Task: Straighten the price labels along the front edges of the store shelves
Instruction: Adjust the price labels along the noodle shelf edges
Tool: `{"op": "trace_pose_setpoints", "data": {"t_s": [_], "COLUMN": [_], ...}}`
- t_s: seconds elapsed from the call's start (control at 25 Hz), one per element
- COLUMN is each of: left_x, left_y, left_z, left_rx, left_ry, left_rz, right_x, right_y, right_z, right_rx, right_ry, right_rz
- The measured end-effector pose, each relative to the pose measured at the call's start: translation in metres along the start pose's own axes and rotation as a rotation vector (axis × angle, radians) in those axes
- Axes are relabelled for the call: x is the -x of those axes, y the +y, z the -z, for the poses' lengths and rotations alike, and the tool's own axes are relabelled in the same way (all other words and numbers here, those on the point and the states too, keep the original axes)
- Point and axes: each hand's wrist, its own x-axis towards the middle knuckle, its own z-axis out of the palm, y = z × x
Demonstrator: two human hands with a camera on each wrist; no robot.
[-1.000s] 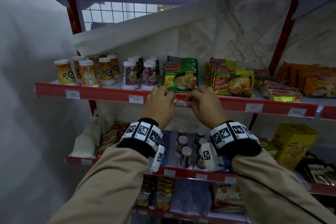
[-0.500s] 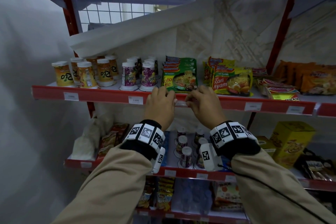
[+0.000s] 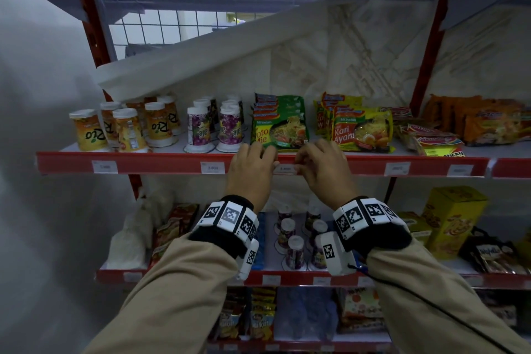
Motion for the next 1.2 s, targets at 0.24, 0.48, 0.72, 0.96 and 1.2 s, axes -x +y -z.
{"op": "trace_pose_setpoints", "data": {"t_s": [0.24,0.48,0.72,0.96,1.2], "left_x": [0.002,-0.006,-0.029,-0.031,-0.029], "left_y": [-0.001,0.022,0.076,0.121,0.135], "left_z": [0.005,0.008,-0.001,-0.024,-0.032], "left_rx": [0.112,-0.021,0.041,0.011,0.099], "left_ry": [0.114,0.048,-0.106,-0.133,0.023], "left_rz": [-0.043,-0.021,-0.138,-0.202,-0.231], "right_x": [0.011,0.024,0.035,0.041,0.042], "right_y": [0.012,0.044,0.081,0.110,0.121], "right_z": [0.006,0.039,0.067,0.081,0.085], "right_rx": [0.095,0.175,0.261,0.216,0.136], "right_ry": [0.011,0.019,0.047,0.019,0.030], "right_rz": [0.019,-0.042,-0.088,-0.091,-0.078]}}
